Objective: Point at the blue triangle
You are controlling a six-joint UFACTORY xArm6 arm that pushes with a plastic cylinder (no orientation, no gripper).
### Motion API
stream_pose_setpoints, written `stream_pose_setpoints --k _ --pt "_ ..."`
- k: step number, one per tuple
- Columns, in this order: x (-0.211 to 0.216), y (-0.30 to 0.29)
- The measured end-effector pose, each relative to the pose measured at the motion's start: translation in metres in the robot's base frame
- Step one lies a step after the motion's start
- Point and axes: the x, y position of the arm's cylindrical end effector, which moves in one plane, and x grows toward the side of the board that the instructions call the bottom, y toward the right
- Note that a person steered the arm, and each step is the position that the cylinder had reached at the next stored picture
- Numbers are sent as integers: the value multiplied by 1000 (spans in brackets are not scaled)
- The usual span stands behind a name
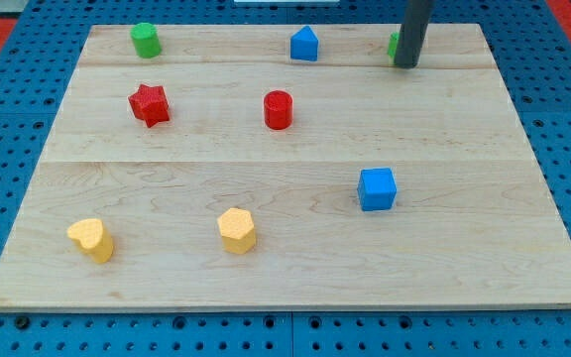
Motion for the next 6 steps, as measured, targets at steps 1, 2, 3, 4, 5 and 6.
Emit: stream_pose_setpoints --k 1,2,3,4,5,6 --pt "-5 -3" --pt "26 -33" --pt "34 -95" --pt "22 -153" --pt "-2 -202" --pt "-36 -199"
